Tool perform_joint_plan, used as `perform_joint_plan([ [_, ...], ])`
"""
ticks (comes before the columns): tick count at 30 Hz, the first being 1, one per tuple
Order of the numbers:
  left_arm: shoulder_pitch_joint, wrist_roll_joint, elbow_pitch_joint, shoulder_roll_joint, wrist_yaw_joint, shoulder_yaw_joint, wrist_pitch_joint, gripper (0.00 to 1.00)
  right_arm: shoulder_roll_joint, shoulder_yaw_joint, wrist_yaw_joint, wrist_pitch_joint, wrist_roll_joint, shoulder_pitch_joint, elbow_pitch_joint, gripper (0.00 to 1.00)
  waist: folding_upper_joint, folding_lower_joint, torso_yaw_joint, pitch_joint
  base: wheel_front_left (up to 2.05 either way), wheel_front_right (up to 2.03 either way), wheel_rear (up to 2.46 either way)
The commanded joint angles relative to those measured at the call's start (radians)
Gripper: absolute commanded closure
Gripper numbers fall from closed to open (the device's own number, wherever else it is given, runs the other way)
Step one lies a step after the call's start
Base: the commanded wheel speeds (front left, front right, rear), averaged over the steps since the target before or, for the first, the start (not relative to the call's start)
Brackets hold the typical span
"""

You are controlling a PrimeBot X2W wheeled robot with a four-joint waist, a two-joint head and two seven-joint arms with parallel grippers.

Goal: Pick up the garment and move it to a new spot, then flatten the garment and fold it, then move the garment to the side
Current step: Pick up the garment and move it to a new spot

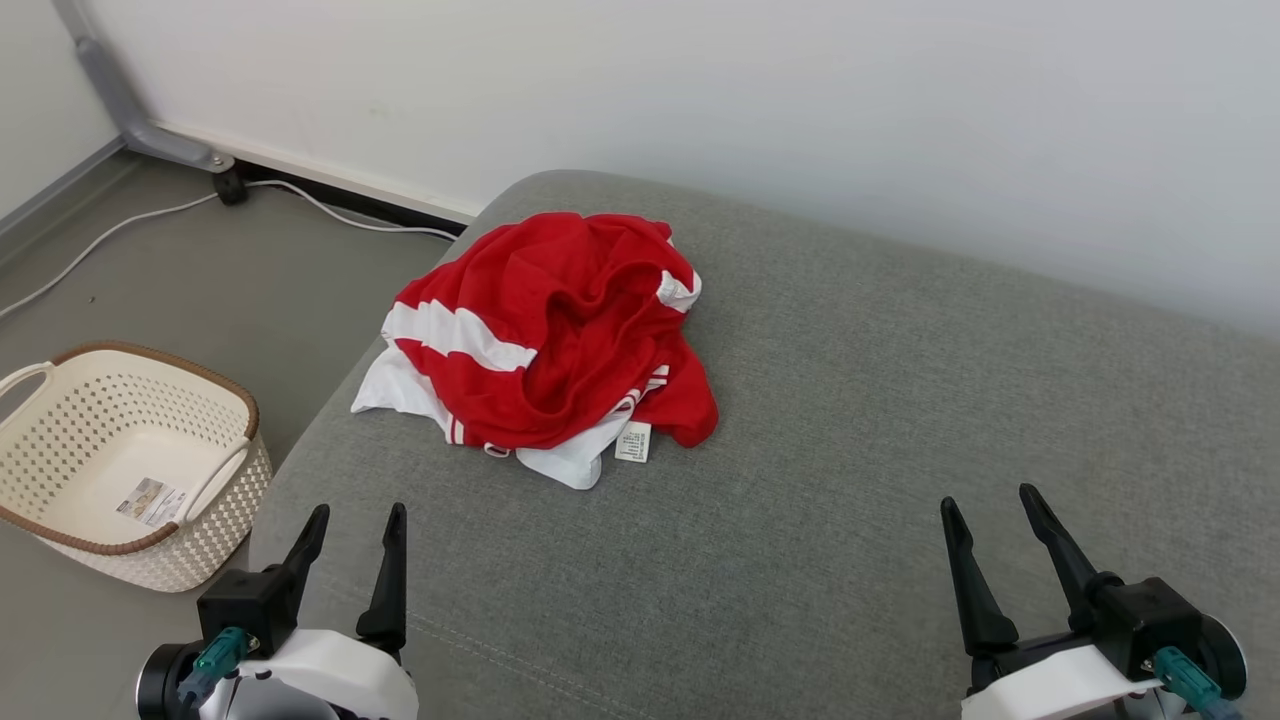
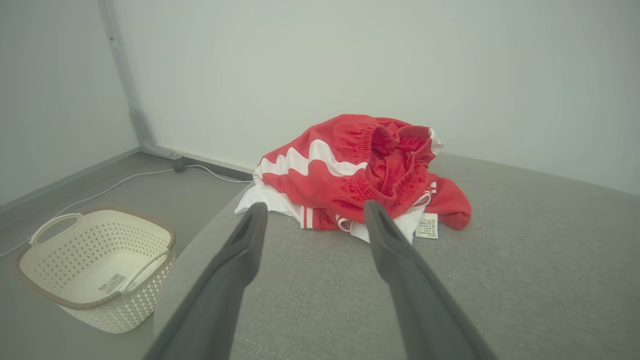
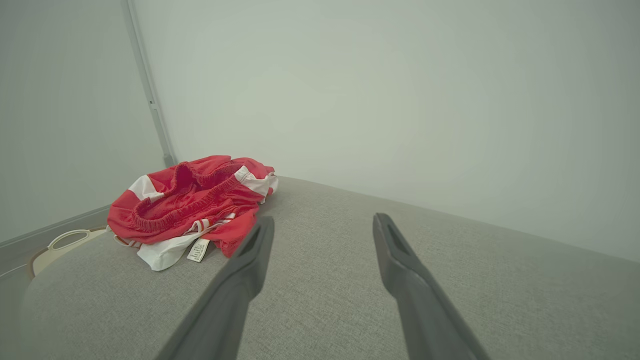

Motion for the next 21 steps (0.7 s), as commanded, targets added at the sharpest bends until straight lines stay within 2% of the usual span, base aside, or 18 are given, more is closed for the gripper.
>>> perform_joint_plan([
  [1,-0.033,-0.005,-0.023,0.019,0.008,0.031,-0.014,0.0,-0.01,0.02,0.001,-0.014,0.004,-0.025,-0.021,0.0,0.0,0.0,0.016,0.002,0.0,0.0,0.0],
  [16,-0.037,-0.031,-0.009,0.013,0.01,0.024,-0.023,0.0,-0.01,0.042,0.001,-0.014,0.016,-0.022,-0.031,0.0,0.0,0.0,0.019,0.007,0.0,0.0,0.0],
  [21,-0.046,-0.05,0.004,0.019,-0.011,0.017,-0.004,0.0,-0.01,0.047,0.001,-0.014,0.019,-0.019,-0.028,0.0,0.0,0.0,0.017,0.008,0.0,0.0,0.0],
])
